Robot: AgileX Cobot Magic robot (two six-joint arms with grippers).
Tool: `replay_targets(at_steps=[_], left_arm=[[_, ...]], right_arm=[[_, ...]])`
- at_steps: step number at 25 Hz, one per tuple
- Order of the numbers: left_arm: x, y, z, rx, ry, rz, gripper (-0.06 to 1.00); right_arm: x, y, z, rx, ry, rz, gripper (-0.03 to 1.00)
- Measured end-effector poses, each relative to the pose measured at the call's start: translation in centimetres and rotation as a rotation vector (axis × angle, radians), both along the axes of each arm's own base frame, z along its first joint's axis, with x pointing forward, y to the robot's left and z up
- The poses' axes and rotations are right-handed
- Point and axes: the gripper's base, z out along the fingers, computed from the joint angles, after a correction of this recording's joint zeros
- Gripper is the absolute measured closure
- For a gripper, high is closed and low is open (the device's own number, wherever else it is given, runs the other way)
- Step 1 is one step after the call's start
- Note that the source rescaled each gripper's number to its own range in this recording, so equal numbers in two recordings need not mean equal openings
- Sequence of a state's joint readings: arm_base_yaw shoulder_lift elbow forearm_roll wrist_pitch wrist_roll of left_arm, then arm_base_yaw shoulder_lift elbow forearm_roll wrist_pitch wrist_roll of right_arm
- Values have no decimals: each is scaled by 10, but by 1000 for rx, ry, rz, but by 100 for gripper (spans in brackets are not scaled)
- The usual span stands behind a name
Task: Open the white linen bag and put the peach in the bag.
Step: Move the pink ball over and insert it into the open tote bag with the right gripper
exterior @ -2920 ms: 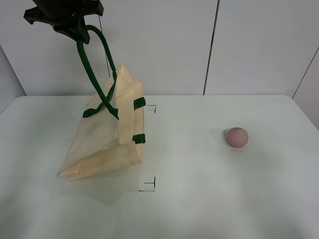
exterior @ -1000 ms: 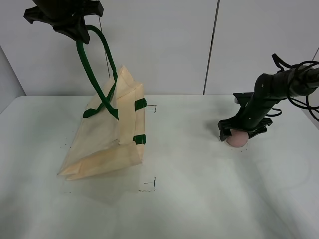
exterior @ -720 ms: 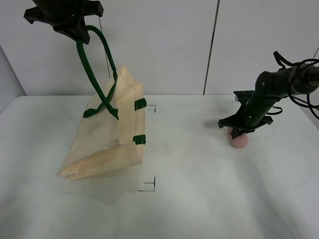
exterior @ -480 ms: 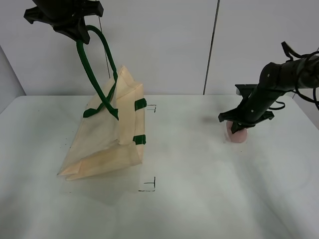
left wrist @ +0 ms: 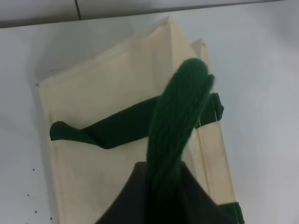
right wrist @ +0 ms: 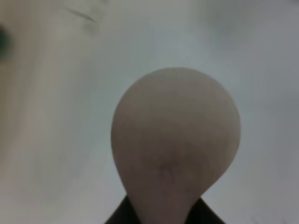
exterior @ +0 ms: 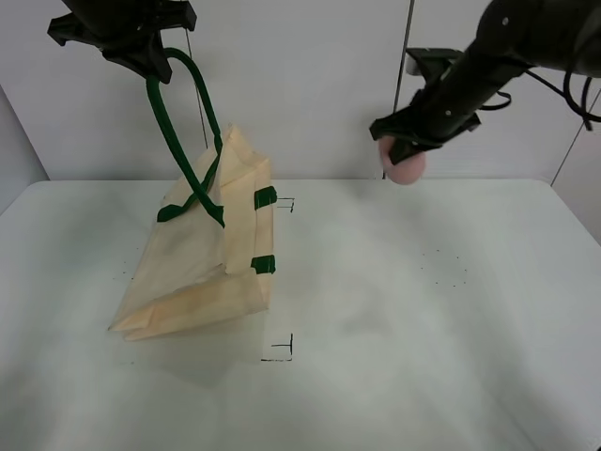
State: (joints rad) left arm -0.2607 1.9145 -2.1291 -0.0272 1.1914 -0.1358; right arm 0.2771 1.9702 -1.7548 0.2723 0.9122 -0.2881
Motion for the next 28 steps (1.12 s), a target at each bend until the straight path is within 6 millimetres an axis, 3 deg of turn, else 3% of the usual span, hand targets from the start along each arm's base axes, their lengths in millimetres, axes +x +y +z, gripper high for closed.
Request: replay_targets(at_steps=[2, 5, 12, 19, 24, 28], left_arm=[[-1, 0, 1, 3, -4, -6, 94], [-4, 1, 7, 1, -18, -8, 94], [-7, 2, 11, -1, -28, -9, 94], [-7, 2, 11, 0, -29, -10, 94], [-7, 2, 11, 1, -29, -11, 94], [-7, 2, 11, 1, -28, -11, 94]], right_arm=[[-1, 28, 0, 46, -15, 75, 97], [-3, 70, -16, 127, -8, 184, 97], [-6, 129, -78, 227, 19, 369, 97], [-17, 159, -83, 278, -47, 451, 97], [-14, 163, -87, 255, -119, 481, 97], [-12, 165, -103, 231, -117, 515, 97]])
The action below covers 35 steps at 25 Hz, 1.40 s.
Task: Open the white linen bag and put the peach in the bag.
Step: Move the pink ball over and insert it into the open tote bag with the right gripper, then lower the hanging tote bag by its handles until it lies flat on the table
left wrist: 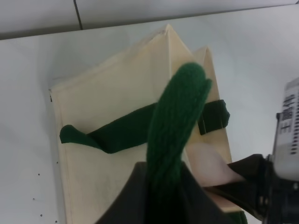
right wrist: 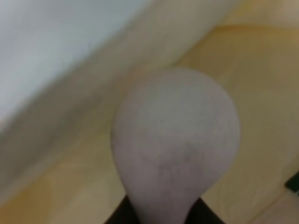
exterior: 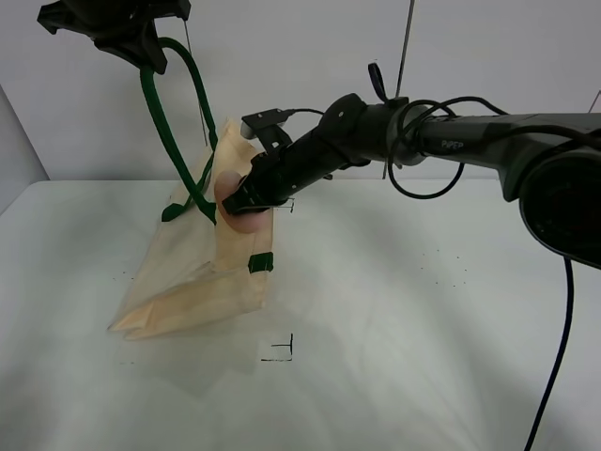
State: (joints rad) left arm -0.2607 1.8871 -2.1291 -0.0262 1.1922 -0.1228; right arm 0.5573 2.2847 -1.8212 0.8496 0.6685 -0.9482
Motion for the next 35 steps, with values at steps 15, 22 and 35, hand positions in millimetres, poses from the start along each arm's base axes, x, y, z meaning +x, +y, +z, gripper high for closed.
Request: replay_targets(at_steps=[15, 22, 35], left_arm=[[0, 0, 0, 0, 0, 0, 94], [0, 0, 0, 0, 0, 0, 94], [0, 0, 0, 0, 0, 0, 94]], right_arm=[[-11, 34, -48, 32, -32, 67, 97], [-12, 40, -50, 27, -82, 70, 35], [-18, 27, -31, -118, 12, 15, -3]])
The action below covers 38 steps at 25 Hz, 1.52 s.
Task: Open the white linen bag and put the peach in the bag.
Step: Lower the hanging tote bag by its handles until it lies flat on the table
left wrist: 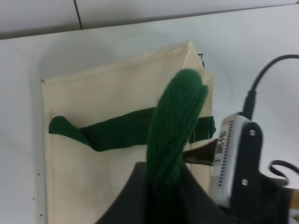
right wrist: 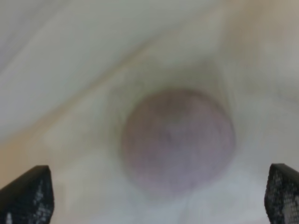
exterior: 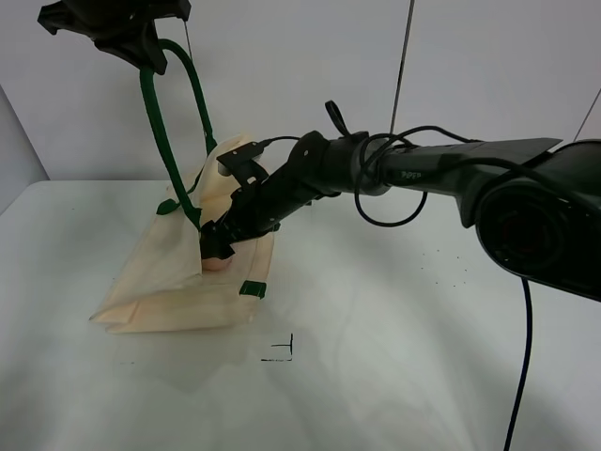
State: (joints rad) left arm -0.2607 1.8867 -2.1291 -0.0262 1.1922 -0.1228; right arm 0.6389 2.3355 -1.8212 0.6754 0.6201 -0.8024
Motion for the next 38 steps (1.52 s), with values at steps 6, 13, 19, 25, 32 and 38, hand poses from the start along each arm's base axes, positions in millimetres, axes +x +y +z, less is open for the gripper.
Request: replay_targets(at_steps=[6, 13, 19, 25, 32, 38], left_arm=[[0, 0, 0, -1, 0, 0, 94], [0, 0, 0, -3, 1, -1, 94], [0, 0, 0, -3, 1, -1, 94], [0, 0, 0, -3, 1, -1, 94], [0, 0, 0, -3, 1, -1, 94], [0, 0, 0, -3, 1, -1, 94]], right_arm=[[-8, -31, 32, -218, 131, -165, -3], [12, -86, 36, -340, 271, -371, -3], [46, -157, 36, -337, 326, -582, -3], [71, -246, 36, -326, 361, -783, -3], [68, -300, 34, -362, 475, -871, -3], [58, -302, 34, -409, 535, -857, -3]])
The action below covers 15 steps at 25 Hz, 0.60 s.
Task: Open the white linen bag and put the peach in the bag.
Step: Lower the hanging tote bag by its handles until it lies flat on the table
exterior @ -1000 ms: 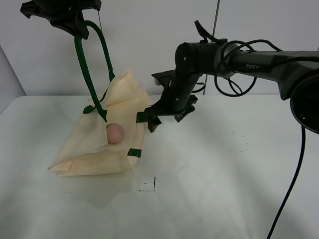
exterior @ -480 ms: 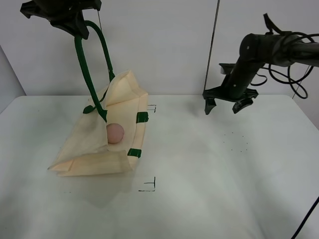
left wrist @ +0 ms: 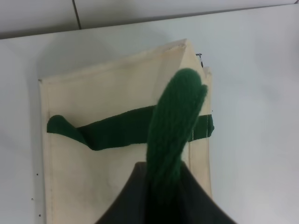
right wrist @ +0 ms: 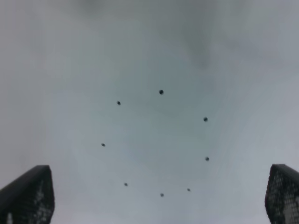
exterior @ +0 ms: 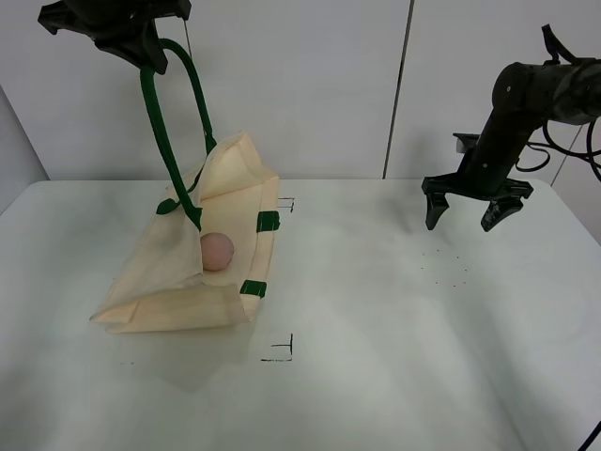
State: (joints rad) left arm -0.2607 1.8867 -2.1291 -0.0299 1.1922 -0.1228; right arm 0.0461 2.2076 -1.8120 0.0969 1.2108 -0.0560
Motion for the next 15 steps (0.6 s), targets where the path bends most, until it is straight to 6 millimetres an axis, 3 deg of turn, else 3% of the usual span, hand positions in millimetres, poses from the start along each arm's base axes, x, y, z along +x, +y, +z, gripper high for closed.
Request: replay_targets(at_steps=[4, 6, 15], left_arm=[[0, 0, 0, 0, 0, 0, 94], [0, 0, 0, -1, 0, 0, 94], [0, 0, 0, -1, 0, 0, 94]], right_arm=[[-26, -2, 2, -11, 57, 3, -3], [-50, -3, 8, -13, 91, 3, -3], [-196, -11, 49, -31, 132, 10, -3]])
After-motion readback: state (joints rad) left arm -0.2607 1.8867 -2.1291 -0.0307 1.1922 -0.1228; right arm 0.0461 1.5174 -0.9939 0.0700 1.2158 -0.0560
